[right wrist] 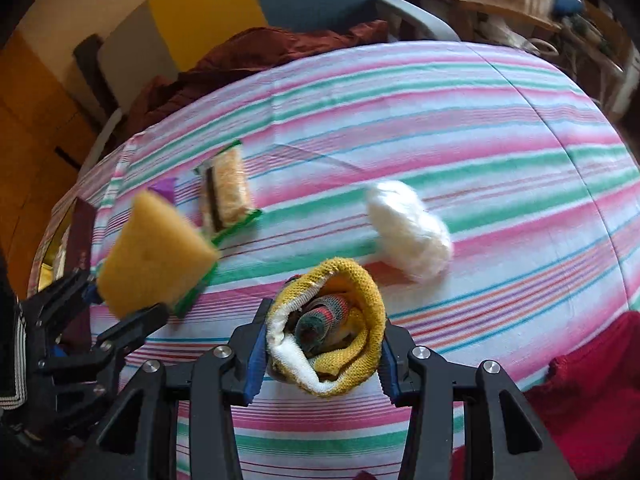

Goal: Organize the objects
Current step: 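Grasp the large yellow sponge with the left gripper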

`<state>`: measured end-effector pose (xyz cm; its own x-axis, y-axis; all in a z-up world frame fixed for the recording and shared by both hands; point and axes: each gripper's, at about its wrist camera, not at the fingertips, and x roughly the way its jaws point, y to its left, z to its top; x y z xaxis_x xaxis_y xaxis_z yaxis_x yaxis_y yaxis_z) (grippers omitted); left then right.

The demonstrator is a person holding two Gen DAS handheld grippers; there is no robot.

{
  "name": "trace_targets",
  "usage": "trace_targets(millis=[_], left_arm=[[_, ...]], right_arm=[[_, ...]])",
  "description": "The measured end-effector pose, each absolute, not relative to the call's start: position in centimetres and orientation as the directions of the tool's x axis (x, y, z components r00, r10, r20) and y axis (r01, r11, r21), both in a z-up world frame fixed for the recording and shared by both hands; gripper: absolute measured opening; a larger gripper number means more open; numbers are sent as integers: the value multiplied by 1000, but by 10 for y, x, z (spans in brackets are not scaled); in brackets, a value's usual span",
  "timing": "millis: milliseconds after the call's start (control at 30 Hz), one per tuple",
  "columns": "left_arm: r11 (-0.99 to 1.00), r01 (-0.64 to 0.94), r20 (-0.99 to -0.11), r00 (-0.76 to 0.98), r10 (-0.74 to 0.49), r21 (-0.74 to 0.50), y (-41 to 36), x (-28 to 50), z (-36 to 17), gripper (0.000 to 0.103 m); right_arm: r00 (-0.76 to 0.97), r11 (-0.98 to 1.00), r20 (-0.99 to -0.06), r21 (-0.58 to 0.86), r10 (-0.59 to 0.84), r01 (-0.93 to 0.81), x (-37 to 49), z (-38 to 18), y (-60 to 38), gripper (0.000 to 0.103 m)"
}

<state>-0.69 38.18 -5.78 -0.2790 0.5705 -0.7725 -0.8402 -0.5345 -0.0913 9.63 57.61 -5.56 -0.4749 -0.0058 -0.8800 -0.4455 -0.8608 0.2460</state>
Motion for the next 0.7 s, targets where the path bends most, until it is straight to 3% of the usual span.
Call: trace_targets(millis=[300, 400, 700], left_arm=[[-677, -733, -807, -364, 464, -58, 328, -13, -92, 44], [-689, -724, -808, -396, 436, -17, 326, -7, -98, 39], [-707, -705, -805, -392, 445, -48, 316, -7, -101, 37]], right_arm=[[-535, -912, -845, 207, 17, -355, 85, -44, 549, 47], [-561, -921, -827, 198, 27, -337, 84, -39, 542, 47], [-588, -932, -808, 198, 20, -304, 79, -35, 524, 47]])
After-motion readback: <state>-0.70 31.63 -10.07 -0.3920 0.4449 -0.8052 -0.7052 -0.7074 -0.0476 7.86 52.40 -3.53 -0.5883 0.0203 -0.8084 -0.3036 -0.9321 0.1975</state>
